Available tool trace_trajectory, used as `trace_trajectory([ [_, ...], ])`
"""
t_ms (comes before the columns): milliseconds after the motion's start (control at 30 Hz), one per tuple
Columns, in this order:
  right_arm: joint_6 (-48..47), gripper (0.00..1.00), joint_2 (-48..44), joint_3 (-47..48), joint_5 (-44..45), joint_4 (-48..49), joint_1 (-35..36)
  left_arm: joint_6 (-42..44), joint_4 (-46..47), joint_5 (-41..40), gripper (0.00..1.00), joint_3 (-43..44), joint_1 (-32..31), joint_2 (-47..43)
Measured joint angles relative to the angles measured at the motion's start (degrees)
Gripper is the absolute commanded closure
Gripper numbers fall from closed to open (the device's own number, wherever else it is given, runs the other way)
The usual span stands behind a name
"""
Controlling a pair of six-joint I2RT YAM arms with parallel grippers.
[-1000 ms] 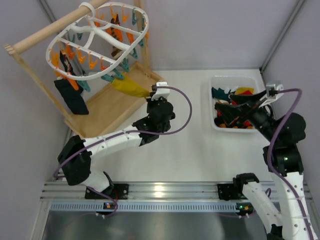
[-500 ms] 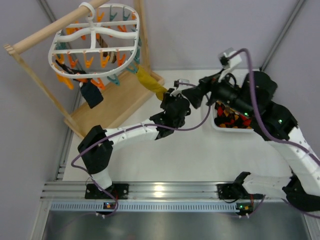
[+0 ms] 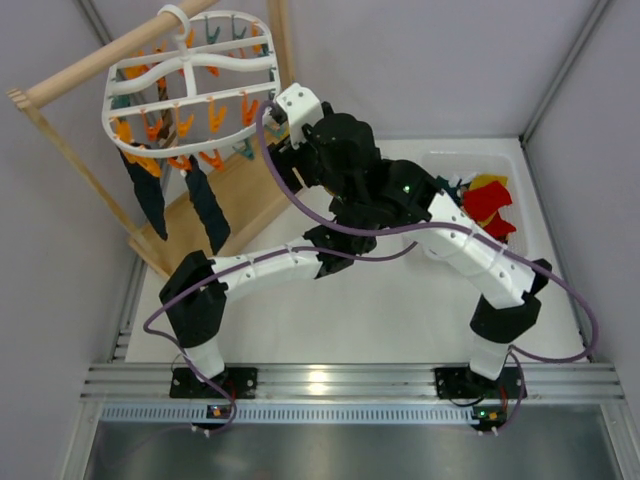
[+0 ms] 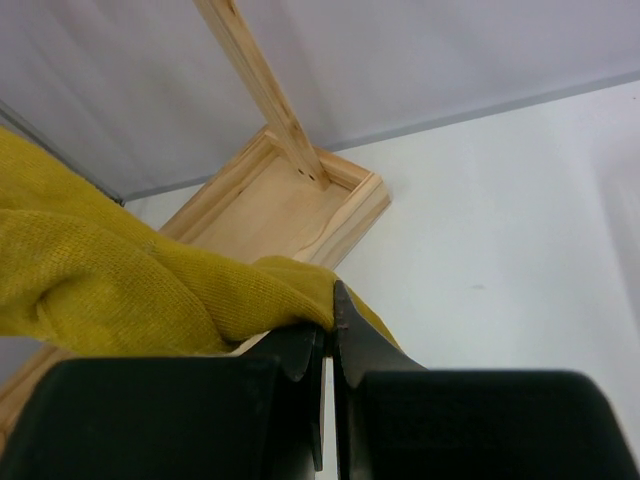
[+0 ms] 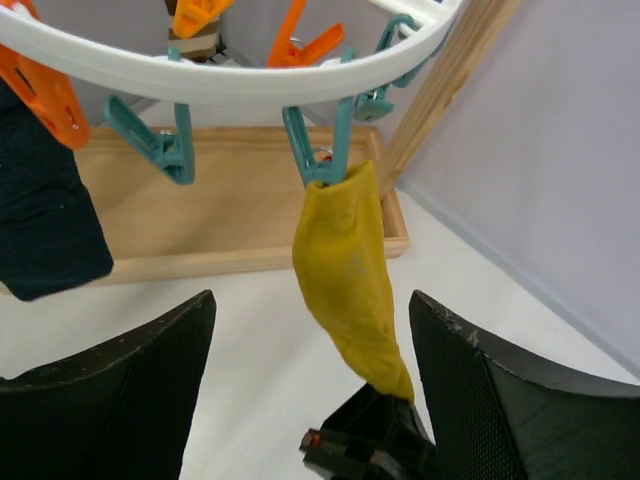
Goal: Remove the socks clipped to the hanger
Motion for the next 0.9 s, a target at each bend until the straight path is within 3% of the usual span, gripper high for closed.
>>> trace_trajectory([
  [500,-12.39,0.38,11.56,9.40,6.40,6.51,-0.11,0.90,0.00,1.29,1.00,1.31,-0.98,1.70],
  [900,-15.47,0.46,14.82,9.62,6.43,11.98,-1.64,0.90,0.02,1.92,1.00,1.88,-1.18,1.70],
])
